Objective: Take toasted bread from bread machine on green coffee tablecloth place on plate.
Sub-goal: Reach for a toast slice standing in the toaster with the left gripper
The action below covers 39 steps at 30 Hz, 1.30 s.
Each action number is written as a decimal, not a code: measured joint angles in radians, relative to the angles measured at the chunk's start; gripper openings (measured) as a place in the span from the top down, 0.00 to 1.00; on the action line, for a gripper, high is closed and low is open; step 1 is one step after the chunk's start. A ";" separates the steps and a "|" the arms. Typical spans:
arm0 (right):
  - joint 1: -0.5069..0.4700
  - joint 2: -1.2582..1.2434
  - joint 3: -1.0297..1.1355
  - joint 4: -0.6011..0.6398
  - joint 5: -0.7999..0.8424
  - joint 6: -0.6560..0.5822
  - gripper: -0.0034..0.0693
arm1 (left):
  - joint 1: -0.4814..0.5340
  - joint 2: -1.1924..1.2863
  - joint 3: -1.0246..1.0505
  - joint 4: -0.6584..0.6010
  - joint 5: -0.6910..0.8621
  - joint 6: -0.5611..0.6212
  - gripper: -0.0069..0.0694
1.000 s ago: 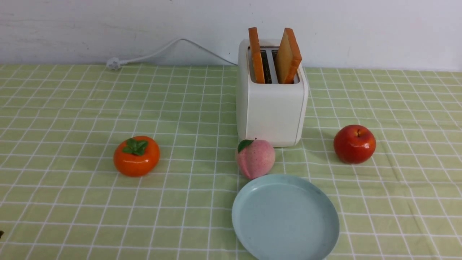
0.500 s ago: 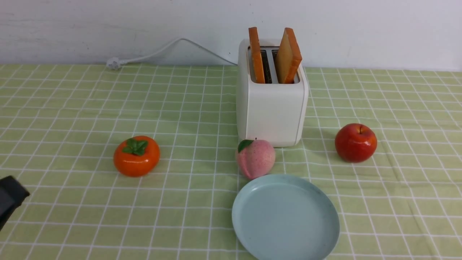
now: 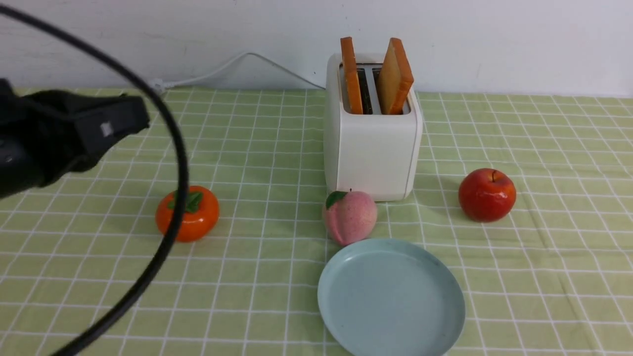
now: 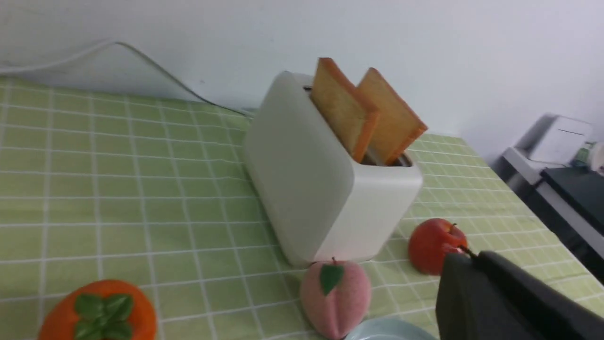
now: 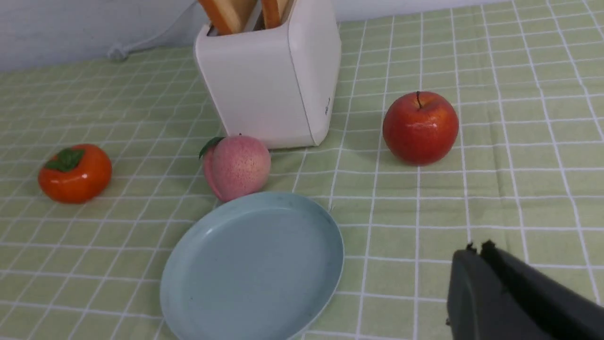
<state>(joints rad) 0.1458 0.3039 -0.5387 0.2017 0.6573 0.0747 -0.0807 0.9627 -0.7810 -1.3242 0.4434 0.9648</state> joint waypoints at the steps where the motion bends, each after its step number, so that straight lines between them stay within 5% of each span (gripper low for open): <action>1: 0.001 0.005 -0.011 0.004 0.007 -0.020 0.95 | -0.066 0.069 -0.039 -0.045 -0.044 0.063 0.93; 7: 0.001 0.006 -0.015 0.016 0.017 -0.036 0.95 | -0.367 0.239 -0.138 -0.174 -0.347 0.310 0.93; 9: 0.001 0.006 -0.015 0.023 0.018 -0.039 0.95 | -0.508 0.353 -0.216 -0.277 -0.555 0.443 0.93; 11: 0.001 0.006 -0.015 0.028 0.018 -0.039 0.95 | -0.548 0.434 -0.277 -0.342 -0.631 0.519 0.92; 19: 0.002 0.006 -0.015 0.031 0.019 -0.040 0.95 | -0.560 0.703 -0.499 -0.414 -0.645 0.578 0.70; 22: 0.002 0.006 -0.015 0.030 0.027 -0.050 0.94 | -0.560 0.791 -0.597 -0.414 -0.644 0.581 0.48; 27: 0.002 0.006 -0.015 0.030 0.029 -0.075 0.94 | -0.557 0.888 -0.697 -0.414 -0.669 0.581 0.26; 34: 0.003 0.006 -0.015 0.031 0.029 -0.088 0.93 | -0.509 1.035 -0.836 -0.422 -0.675 0.581 0.21; 39: 0.003 0.006 -0.015 0.031 0.031 -0.088 0.92 | -0.478 1.115 -0.933 -0.425 -0.674 0.581 0.30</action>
<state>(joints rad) 0.1489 0.3097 -0.5537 0.2323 0.6883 -0.0137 -0.5585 2.0777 -1.7136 -1.7496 -0.2307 1.5456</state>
